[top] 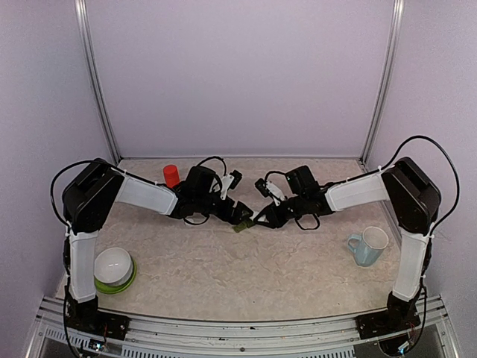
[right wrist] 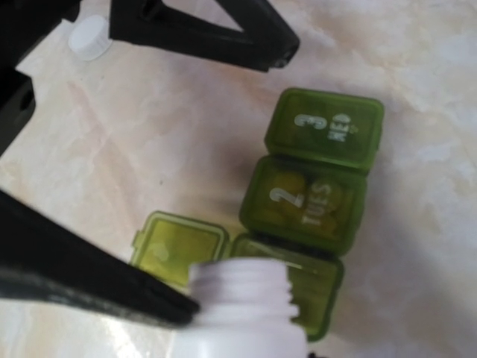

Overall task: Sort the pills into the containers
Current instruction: Pour the pill into the compartment of the pill container.

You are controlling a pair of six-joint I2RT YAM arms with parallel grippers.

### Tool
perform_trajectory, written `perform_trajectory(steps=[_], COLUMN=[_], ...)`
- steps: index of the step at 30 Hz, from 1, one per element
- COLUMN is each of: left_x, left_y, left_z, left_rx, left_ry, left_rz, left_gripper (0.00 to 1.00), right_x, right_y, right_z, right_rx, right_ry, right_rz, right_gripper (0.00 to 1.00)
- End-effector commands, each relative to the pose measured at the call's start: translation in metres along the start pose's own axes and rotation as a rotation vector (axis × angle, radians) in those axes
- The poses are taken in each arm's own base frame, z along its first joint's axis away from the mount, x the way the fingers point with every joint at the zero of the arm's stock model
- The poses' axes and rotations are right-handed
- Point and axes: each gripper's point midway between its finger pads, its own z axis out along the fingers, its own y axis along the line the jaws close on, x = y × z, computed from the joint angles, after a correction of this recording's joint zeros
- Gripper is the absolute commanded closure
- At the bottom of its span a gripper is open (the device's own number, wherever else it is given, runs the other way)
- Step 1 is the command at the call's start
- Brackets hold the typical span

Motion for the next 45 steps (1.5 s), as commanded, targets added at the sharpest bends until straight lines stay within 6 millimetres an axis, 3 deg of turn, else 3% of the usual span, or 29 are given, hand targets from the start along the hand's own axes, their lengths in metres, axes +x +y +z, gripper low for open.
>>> perform_trajectory(steps=[1, 45], left_x=[0.002, 0.017], left_y=[0.005, 0.021], left_z=[0.004, 0.009], left_rx=[-0.024, -0.051], left_ry=[0.009, 0.041], left_rz=[0.003, -0.017], left_gripper=[0.01, 0.01], right_x=[-0.009, 0.005], right_y=[0.010, 0.010], right_z=[0.000, 0.009], right_rx=[-0.012, 0.010], right_ry=[0.000, 0.159], right_rz=[-0.021, 0.020], right_gripper=[1.00, 1.00])
